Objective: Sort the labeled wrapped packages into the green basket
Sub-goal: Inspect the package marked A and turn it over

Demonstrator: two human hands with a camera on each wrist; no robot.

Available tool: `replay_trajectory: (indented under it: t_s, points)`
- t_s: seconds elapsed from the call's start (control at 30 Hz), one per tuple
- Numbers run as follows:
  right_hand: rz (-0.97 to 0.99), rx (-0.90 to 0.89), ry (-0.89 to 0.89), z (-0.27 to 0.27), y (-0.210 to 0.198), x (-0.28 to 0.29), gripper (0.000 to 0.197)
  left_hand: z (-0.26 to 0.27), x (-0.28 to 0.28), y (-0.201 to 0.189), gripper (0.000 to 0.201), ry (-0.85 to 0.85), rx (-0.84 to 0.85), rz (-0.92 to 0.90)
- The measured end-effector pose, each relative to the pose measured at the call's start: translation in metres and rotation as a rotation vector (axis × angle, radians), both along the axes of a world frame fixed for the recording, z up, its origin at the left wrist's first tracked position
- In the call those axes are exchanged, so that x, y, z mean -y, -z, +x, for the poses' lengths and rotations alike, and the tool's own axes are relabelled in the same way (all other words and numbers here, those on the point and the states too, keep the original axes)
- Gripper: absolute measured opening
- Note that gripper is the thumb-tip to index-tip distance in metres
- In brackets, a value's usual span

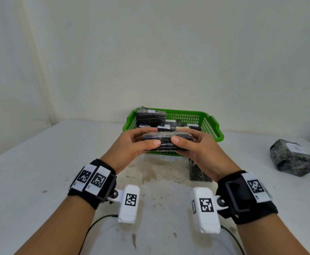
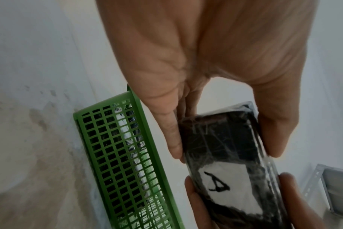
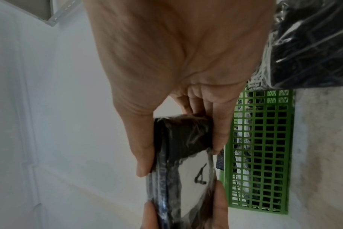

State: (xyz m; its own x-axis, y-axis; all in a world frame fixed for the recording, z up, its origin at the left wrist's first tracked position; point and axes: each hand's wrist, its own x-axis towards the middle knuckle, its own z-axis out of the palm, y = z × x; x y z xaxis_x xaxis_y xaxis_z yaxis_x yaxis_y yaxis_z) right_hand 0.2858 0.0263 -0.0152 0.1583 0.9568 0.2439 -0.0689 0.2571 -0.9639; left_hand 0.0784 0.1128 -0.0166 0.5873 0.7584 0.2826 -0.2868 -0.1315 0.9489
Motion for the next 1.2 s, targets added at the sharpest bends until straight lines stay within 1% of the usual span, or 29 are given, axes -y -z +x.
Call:
replay_trajectory:
  t_s: [0.07, 0.17, 0.3, 0.33, 0.43, 0.47, 0.57, 0.63, 0.7, 0.77, 0.8, 0.83, 0.97, 1.07, 1.13, 1.2]
  points:
    - [-0.002, 0.008, -0.03, 0.0, 0.0, 0.0, 0.103, -0.002, -0.001, -0.001, 0.067, -0.015, 0.0, 0.02]
    - [0.005, 0.029, -0.038, 0.002, 0.0, 0.0, 0.105, -0.003, -0.001, -0.002, 0.077, 0.013, 0.023, 0.006]
    - [0.0, 0.047, -0.043, 0.002, -0.002, 0.001, 0.105, -0.003, 0.0, -0.001, 0.07, -0.012, 0.011, 0.058]
    - [-0.01, 0.045, -0.054, 0.002, -0.003, 0.002, 0.099, -0.004, -0.001, -0.001, 0.071, -0.021, 0.007, 0.075]
    - [-0.063, -0.005, -0.105, -0.003, -0.008, 0.006, 0.064, -0.005, -0.002, 0.0, 0.078, -0.008, -0.017, 0.144]
    - [-0.09, -0.021, -0.104, -0.005, -0.009, 0.007, 0.058, -0.005, -0.001, 0.001, 0.08, 0.009, -0.024, 0.166]
    - [-0.16, -0.049, -0.055, -0.007, -0.009, 0.007, 0.047, -0.003, 0.0, 0.002, 0.083, 0.053, -0.053, 0.197]
    - [-0.158, -0.069, -0.033, -0.007, -0.007, 0.008, 0.034, -0.002, 0.0, 0.002, 0.084, 0.071, -0.064, 0.178]
    - [-0.133, -0.078, -0.023, -0.008, -0.007, 0.009, 0.033, -0.001, 0.001, 0.0, 0.077, 0.065, -0.041, 0.075]
    - [-0.108, -0.06, -0.004, -0.009, -0.008, 0.01, 0.036, 0.001, 0.002, 0.0, 0.055, 0.04, -0.015, -0.018]
    - [-0.101, -0.046, 0.005, -0.009, -0.007, 0.009, 0.037, 0.001, 0.001, 0.0, 0.047, 0.013, -0.022, -0.023]
    - [-0.099, -0.036, 0.012, -0.01, -0.007, 0.009, 0.037, 0.002, 0.0, 0.001, 0.042, -0.017, -0.037, -0.009]
    - [-0.107, -0.047, 0.028, -0.01, -0.008, 0.008, 0.033, 0.0, 0.0, 0.002, 0.042, -0.045, -0.069, 0.055]
    - [-0.078, 0.007, 0.044, -0.006, -0.008, 0.009, 0.032, 0.001, 0.003, 0.001, 0.04, -0.013, -0.05, 0.047]
    - [-0.071, 0.012, 0.039, -0.005, -0.008, 0.009, 0.035, 0.002, 0.003, 0.001, 0.039, -0.017, -0.033, 0.045]
    - [-0.078, -0.001, 0.013, -0.006, -0.007, 0.008, 0.043, 0.002, 0.003, 0.001, 0.038, -0.045, -0.025, 0.057]
